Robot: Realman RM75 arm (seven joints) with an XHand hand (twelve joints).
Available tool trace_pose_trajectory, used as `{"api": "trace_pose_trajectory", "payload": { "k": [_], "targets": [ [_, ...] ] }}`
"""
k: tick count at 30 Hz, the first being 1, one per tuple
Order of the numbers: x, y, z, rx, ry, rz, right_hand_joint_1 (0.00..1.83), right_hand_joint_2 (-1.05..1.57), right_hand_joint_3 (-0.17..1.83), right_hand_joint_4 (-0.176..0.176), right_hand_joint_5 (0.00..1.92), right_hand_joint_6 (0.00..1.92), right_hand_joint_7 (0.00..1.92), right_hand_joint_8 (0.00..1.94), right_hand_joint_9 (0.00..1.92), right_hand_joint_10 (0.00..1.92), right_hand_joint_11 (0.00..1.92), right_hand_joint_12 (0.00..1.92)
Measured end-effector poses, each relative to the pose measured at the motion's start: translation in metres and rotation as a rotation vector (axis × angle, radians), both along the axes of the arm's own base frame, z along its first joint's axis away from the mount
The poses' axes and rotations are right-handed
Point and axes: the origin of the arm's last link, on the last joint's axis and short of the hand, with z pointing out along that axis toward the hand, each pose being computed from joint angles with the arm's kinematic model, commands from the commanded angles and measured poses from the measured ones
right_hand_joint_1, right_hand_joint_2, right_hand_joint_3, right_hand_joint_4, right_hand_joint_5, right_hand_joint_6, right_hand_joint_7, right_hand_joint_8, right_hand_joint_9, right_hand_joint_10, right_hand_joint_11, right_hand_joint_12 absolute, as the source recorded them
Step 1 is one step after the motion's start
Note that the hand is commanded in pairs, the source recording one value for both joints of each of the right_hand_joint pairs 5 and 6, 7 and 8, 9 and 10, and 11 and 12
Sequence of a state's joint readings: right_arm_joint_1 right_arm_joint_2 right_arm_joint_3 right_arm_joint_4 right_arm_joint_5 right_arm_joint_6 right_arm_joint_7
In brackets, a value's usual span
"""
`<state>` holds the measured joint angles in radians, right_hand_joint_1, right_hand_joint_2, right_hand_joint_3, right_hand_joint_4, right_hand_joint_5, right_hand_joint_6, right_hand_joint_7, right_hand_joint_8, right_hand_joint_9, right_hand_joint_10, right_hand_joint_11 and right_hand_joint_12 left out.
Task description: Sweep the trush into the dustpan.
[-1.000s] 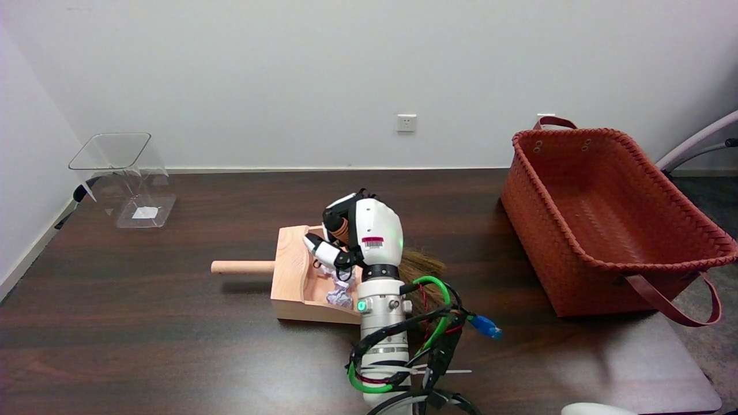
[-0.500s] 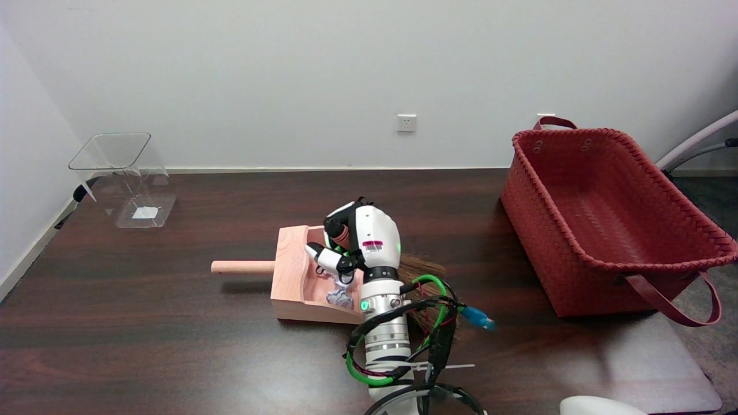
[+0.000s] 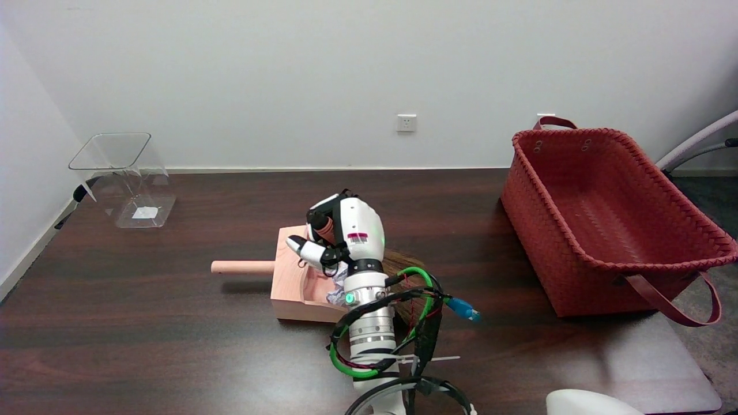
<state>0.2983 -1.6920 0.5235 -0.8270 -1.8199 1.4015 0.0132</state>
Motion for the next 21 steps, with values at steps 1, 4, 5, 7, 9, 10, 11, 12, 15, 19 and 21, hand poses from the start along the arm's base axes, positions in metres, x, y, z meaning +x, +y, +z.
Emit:
{"api": "trace_pose_trajectory", "payload": {
  "k": [1, 4, 5, 7, 9, 10, 11, 12, 15, 19, 21],
  "targets": [
    [0.001, 0.000, -0.001, 0.001, -0.006, 0.003, 1.31, 1.57, 0.17, 0.000, 1.92, 1.92, 1.92, 1.92, 1.92, 1.92, 1.73, 1.73],
    [0.006, -0.002, -0.006, 0.004, -0.027, 0.012, 1.31, 1.57, 0.19, 0.000, 1.92, 1.92, 1.92, 1.92, 1.92, 1.92, 1.74, 1.74],
    [0.007, -0.002, -0.006, 0.004, -0.032, 0.014, 1.31, 1.57, 0.19, 0.000, 1.92, 1.92, 1.92, 1.92, 1.92, 1.92, 1.74, 1.74],
    [0.011, -0.003, -0.009, 0.001, -0.051, 0.021, 1.31, 1.57, 0.20, 0.000, 1.92, 1.92, 1.92, 1.92, 1.92, 1.92, 1.74, 1.74],
    [0.015, -0.004, -0.011, 0.000, -0.064, 0.027, 1.31, 1.57, 0.20, 0.000, 1.92, 1.92, 1.92, 1.92, 1.92, 1.92, 1.74, 1.74],
    [0.017, -0.005, -0.012, 0.000, -0.071, 0.031, 1.31, 1.57, 0.20, 0.000, 1.92, 1.92, 1.92, 1.92, 1.92, 1.92, 1.74, 1.74],
    [0.019, -0.006, -0.013, -0.001, -0.078, 0.036, 1.31, 1.57, 0.20, 0.000, 1.92, 1.92, 1.92, 1.92, 1.92, 1.92, 1.74, 1.74],
    [0.021, -0.006, -0.013, -0.002, -0.083, 0.040, 1.31, 1.57, 0.20, 0.000, 1.92, 1.92, 1.92, 1.92, 1.92, 1.92, 1.74, 1.74],
    [0.028, -0.011, -0.015, 0.000, -0.096, 0.057, 1.31, 1.57, 0.20, 0.000, 1.92, 1.92, 1.92, 1.92, 1.92, 1.92, 1.74, 1.74],
    [0.039, -0.019, -0.019, 0.016, -0.105, 0.080, 1.31, 1.57, 0.20, 0.000, 1.92, 1.92, 1.92, 1.92, 1.92, 1.92, 1.74, 1.74],
    [0.045, -0.023, -0.021, 0.026, -0.107, 0.093, 1.31, 1.57, 0.20, 0.000, 1.92, 1.92, 1.92, 1.92, 1.92, 1.92, 1.74, 1.74]
  ]
}}
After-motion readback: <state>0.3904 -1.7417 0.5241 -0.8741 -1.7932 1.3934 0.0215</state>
